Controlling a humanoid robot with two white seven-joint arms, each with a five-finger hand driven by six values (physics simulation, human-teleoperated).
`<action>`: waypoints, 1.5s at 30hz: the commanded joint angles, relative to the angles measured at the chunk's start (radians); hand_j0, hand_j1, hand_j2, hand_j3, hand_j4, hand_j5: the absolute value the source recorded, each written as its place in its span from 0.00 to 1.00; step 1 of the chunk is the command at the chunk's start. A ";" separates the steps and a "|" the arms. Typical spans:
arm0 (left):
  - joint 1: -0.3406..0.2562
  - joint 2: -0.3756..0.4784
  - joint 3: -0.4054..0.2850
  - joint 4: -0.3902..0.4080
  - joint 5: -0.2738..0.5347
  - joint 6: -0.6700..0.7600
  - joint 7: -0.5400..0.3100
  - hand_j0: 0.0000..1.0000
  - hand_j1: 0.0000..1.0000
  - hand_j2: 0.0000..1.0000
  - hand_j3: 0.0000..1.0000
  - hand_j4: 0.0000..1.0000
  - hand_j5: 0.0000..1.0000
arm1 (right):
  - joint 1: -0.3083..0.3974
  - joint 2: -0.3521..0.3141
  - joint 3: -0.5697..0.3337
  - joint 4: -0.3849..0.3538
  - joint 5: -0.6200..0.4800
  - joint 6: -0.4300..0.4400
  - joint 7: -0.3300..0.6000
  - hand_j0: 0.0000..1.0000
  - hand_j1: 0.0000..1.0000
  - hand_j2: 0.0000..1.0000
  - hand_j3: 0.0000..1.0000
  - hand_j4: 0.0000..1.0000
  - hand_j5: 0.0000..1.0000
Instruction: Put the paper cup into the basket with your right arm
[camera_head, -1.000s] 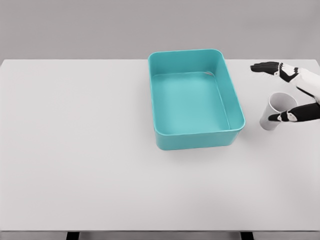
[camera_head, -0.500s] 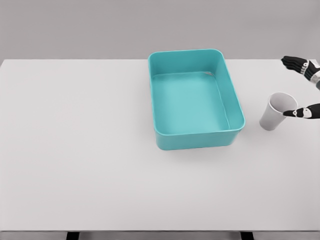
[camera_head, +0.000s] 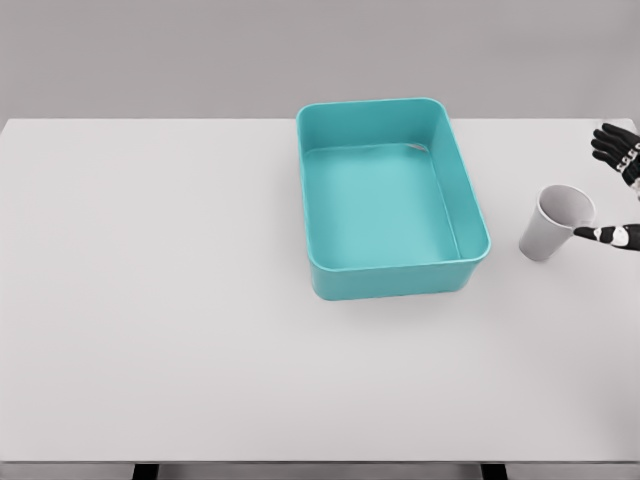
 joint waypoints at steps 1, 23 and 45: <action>0.000 0.000 0.000 0.000 0.000 0.001 0.000 1.00 1.00 1.00 1.00 1.00 1.00 | 0.002 0.016 0.000 0.034 -0.005 0.000 0.000 1.00 1.00 1.00 1.00 1.00 1.00; 0.000 0.000 0.000 0.000 0.000 0.001 0.000 1.00 1.00 1.00 1.00 1.00 1.00 | -0.041 0.061 -0.003 0.169 -0.008 0.117 0.000 1.00 1.00 1.00 1.00 1.00 1.00; 0.000 0.000 0.000 0.000 0.000 -0.001 0.000 1.00 1.00 1.00 1.00 1.00 1.00 | -0.080 0.110 0.043 0.254 0.032 0.115 0.000 1.00 1.00 1.00 1.00 1.00 1.00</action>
